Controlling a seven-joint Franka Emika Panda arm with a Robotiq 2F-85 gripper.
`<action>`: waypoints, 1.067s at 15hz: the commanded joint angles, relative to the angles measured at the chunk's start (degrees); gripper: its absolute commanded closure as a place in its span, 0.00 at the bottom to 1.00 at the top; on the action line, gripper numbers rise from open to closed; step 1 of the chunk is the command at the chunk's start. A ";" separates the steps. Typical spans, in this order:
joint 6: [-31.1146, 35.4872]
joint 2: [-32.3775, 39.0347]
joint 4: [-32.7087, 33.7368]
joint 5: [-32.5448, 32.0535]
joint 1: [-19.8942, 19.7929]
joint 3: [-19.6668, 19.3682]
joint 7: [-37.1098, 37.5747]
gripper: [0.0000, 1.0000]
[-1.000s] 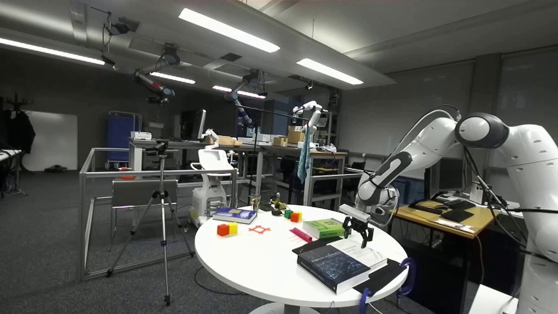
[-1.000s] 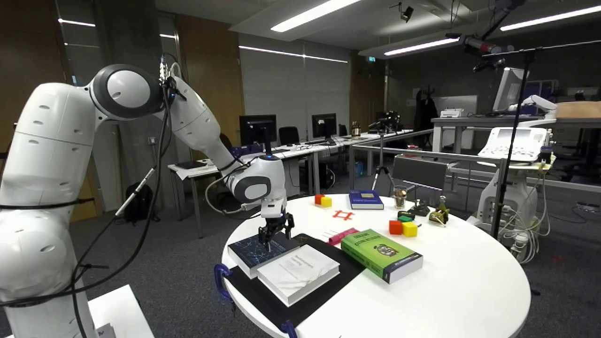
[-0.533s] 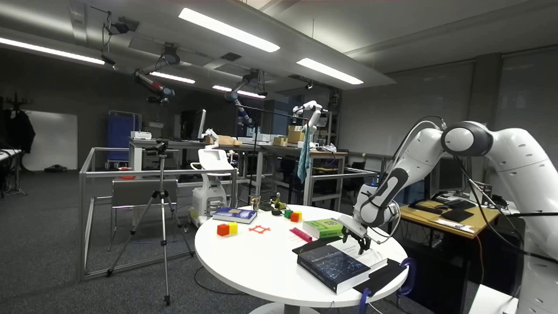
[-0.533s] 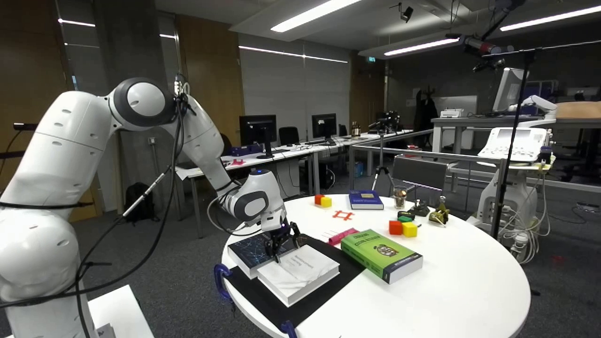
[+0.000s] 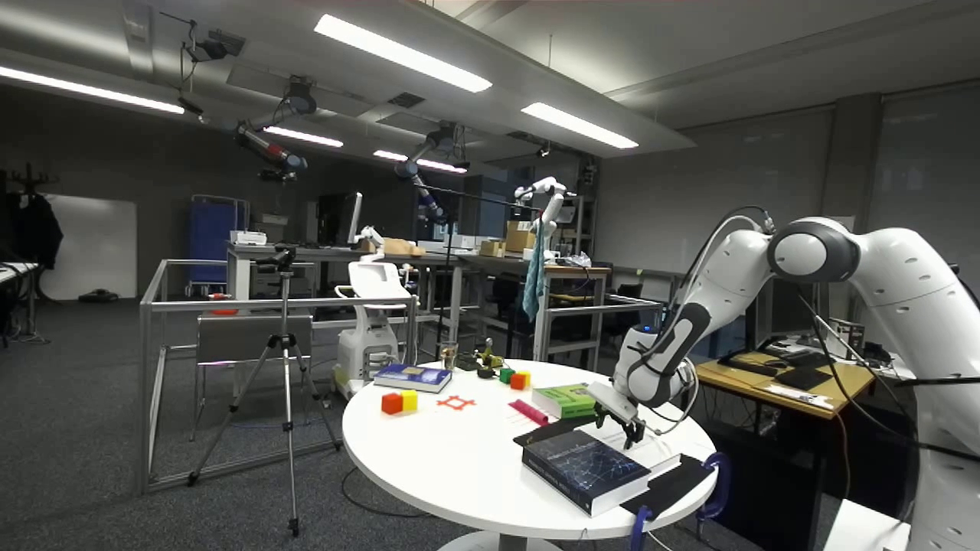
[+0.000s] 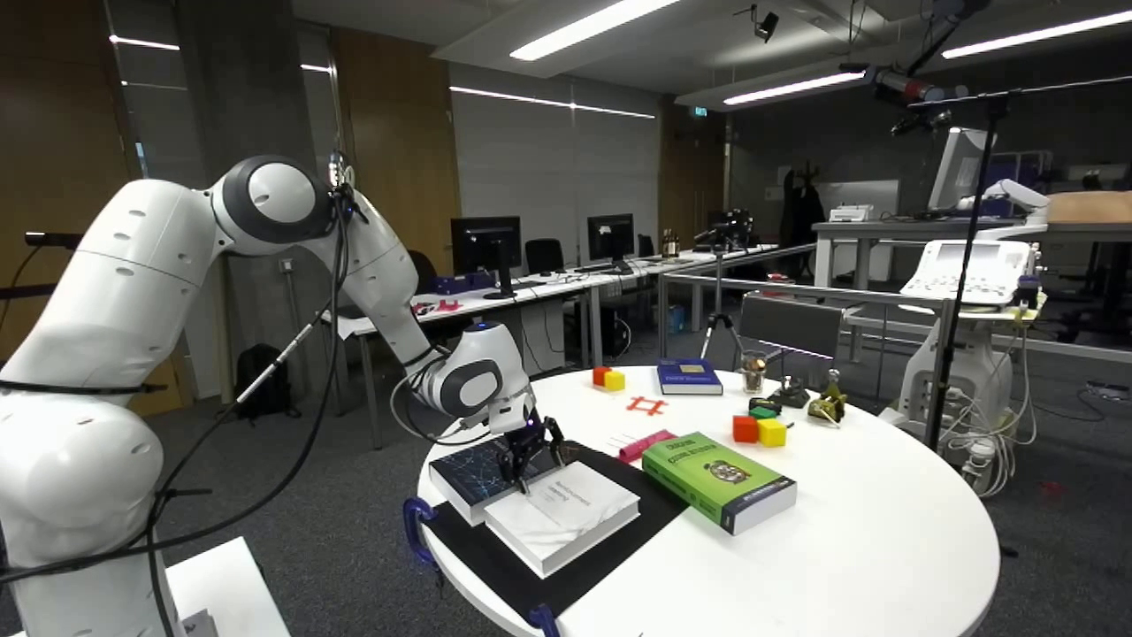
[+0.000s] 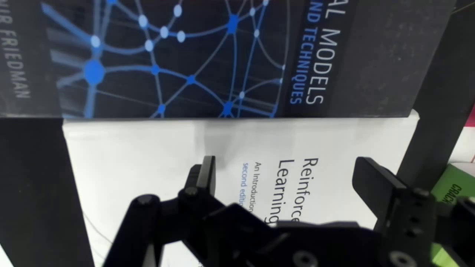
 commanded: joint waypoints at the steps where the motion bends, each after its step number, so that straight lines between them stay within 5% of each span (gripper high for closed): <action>1: -3.97 -0.72 2.86 -0.18 -0.31 0.08 0.98 0.00; 10: -17.94 -1.24 8.36 0.96 -5.46 5.82 1.51 0.00; 16: -18.71 -0.53 8.97 -0.66 -5.41 5.60 5.12 0.00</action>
